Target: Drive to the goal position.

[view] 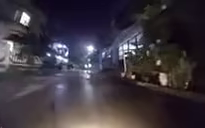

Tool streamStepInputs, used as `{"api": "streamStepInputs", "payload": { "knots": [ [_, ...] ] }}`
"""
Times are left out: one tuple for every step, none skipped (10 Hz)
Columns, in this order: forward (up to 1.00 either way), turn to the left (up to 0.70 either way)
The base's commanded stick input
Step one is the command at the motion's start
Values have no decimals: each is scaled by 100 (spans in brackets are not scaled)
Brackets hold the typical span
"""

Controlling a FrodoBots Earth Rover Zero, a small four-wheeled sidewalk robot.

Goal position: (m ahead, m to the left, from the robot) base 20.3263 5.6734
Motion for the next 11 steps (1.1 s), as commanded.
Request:
{"api": "streamStepInputs", "payload": {
  "knots": [
    [70,0],
    [70,0],
    [70,0],
    [70,0],
    [70,0],
    [70,0],
    [70,0],
    [70,0],
    [70,0],
    [70,0],
    [70,0]
  ]
}}
